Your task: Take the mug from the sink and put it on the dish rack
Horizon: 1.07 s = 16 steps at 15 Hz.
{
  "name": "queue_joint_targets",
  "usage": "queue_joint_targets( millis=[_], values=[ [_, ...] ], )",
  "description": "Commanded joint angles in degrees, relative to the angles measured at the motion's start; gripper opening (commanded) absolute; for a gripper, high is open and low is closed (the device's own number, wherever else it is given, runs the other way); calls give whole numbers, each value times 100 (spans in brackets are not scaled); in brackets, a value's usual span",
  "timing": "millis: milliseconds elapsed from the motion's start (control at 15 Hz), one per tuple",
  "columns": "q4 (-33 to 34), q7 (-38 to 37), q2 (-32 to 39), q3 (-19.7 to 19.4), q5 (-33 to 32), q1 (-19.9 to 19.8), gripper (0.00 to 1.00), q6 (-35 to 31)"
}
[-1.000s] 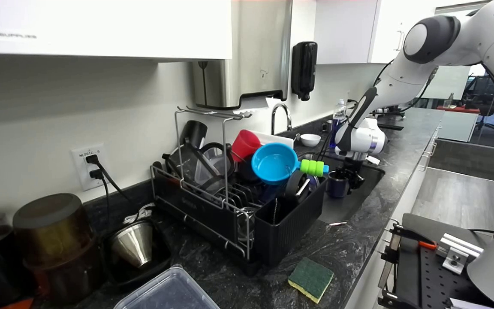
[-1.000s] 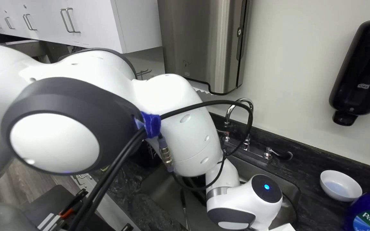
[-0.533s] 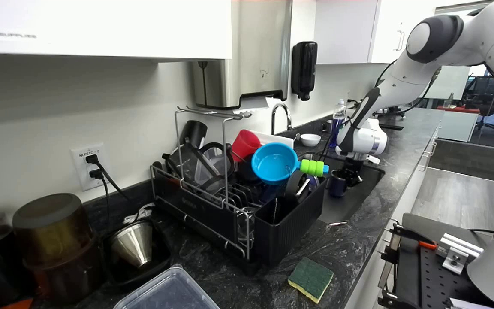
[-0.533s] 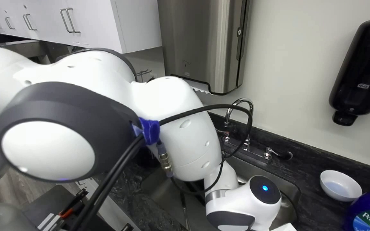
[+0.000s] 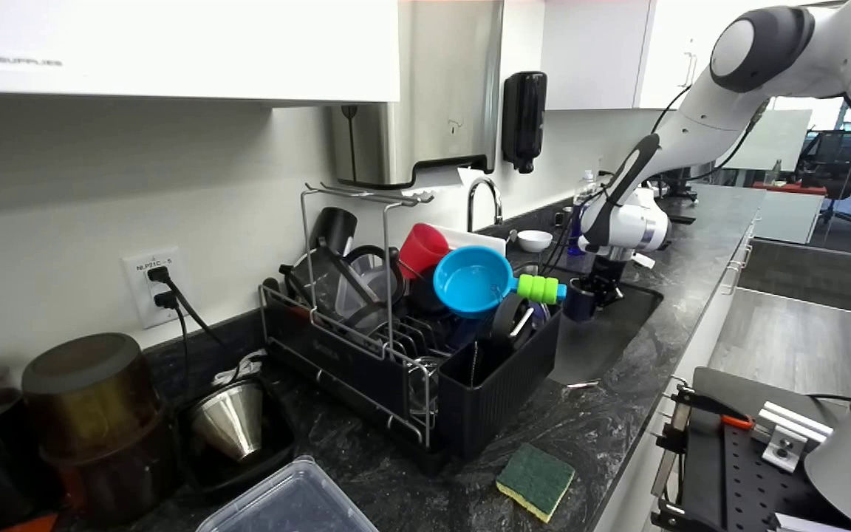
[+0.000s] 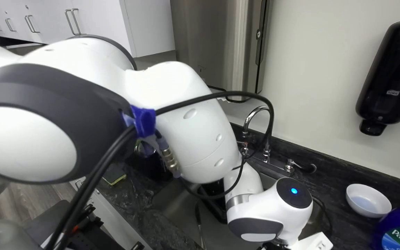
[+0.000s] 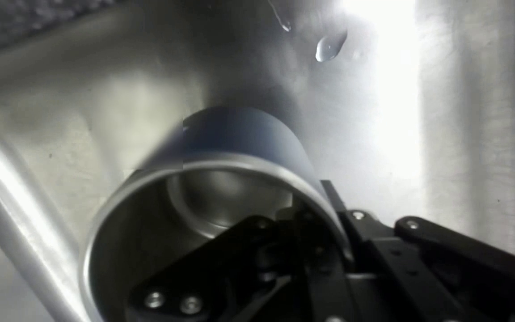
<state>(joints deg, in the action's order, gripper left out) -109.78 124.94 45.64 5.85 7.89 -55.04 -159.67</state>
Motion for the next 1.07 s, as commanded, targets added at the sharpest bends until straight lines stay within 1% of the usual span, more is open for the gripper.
queue_joint_targets(
  millis=[0,200,533,867,1000],
  values=[
    [-300,-391,-756,-87,-22,54,2,873],
    [-290,-577,-1406,-221,93,123,2,2031],
    [-111,-852,-2282,-755,90,424,2,4036],
    [73,-1119,-2741,-1304,29,803,2,5637],
    [129,-1201,-2839,-1471,91,925,2,6160]
  ],
)
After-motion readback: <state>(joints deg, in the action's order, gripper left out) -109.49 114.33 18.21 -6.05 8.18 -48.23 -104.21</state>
